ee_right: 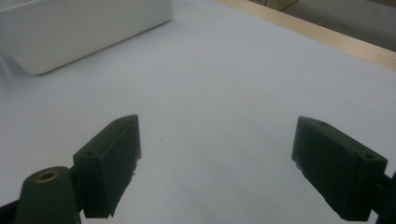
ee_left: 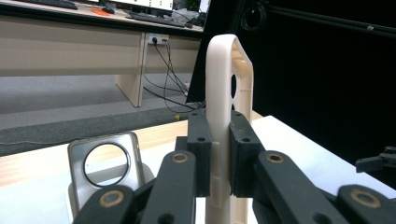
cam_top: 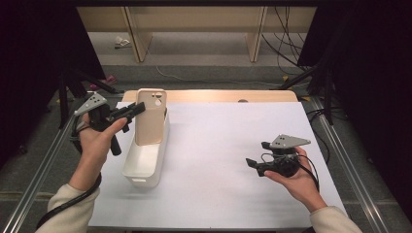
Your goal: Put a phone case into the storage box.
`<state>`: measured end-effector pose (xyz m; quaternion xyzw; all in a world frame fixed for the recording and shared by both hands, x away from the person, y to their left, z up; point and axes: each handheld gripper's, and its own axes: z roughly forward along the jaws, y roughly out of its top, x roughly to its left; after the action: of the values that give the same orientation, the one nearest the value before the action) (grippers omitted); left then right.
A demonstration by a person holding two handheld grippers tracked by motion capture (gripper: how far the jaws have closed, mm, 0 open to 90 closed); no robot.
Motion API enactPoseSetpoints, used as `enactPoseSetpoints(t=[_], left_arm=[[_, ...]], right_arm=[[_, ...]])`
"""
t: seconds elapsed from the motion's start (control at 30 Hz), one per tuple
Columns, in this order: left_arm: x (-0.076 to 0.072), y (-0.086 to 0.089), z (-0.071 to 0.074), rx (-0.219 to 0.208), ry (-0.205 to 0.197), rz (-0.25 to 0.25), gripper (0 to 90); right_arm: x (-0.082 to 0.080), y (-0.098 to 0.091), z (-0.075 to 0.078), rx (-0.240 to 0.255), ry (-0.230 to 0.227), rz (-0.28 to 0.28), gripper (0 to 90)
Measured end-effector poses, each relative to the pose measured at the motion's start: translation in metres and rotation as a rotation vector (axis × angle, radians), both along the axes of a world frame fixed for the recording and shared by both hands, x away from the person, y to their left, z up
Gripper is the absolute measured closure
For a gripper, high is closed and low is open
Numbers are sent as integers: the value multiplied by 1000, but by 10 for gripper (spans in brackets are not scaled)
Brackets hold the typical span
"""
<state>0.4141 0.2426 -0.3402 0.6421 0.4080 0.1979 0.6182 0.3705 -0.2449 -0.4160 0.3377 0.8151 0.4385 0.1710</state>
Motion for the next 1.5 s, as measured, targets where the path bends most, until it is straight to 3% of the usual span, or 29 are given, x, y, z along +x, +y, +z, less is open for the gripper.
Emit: enactPoseSetpoints(t=[1.0, 1.5], left_arm=[[26, 12, -2, 35, -18, 9, 810], [44, 14, -22, 45, 14, 2, 810]], right_arm=[[1, 0, -1, 6, 9, -3, 163], [1, 0, -1, 7, 12, -1, 163]])
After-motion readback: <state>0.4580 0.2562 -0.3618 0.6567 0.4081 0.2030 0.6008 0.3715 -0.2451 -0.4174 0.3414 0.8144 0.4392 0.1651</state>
